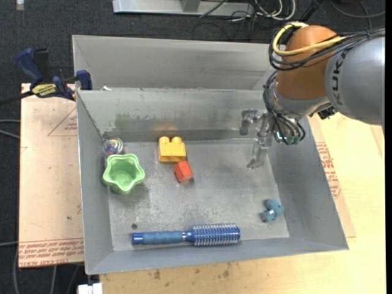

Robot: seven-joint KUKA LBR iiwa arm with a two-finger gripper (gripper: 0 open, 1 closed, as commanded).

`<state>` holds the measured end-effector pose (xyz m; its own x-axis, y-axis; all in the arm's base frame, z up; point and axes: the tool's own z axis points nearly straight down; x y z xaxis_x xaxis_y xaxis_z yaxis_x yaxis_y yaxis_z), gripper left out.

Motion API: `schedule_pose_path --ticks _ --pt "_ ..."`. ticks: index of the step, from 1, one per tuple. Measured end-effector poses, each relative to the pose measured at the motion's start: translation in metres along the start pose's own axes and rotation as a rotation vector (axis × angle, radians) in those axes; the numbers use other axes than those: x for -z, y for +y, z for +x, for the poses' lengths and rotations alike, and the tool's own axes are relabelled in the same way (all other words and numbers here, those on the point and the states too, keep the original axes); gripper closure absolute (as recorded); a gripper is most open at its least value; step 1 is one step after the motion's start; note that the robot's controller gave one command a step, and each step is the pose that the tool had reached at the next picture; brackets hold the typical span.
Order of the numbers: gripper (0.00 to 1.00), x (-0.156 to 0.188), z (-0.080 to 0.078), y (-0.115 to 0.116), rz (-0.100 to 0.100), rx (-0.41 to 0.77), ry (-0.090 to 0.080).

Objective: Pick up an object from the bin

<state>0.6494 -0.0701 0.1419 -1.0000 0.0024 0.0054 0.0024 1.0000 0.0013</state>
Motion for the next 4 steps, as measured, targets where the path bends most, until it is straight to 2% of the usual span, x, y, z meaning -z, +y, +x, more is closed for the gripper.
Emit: schedule_pose_path --ticks 1,2,3,4 --pt "0.0 -0.034 0.022 -0.068 0.003 0.258 -0.004" --pt "0.0 -0.053 0.106 -0.056 0.001 0.541 -0.003" --pt "0.0 -0.07 0.162 -0.057 0.01 0.703 -0.023" --pt "0.0 -0.045 0.149 -0.037 0.004 0.964 -0.009"
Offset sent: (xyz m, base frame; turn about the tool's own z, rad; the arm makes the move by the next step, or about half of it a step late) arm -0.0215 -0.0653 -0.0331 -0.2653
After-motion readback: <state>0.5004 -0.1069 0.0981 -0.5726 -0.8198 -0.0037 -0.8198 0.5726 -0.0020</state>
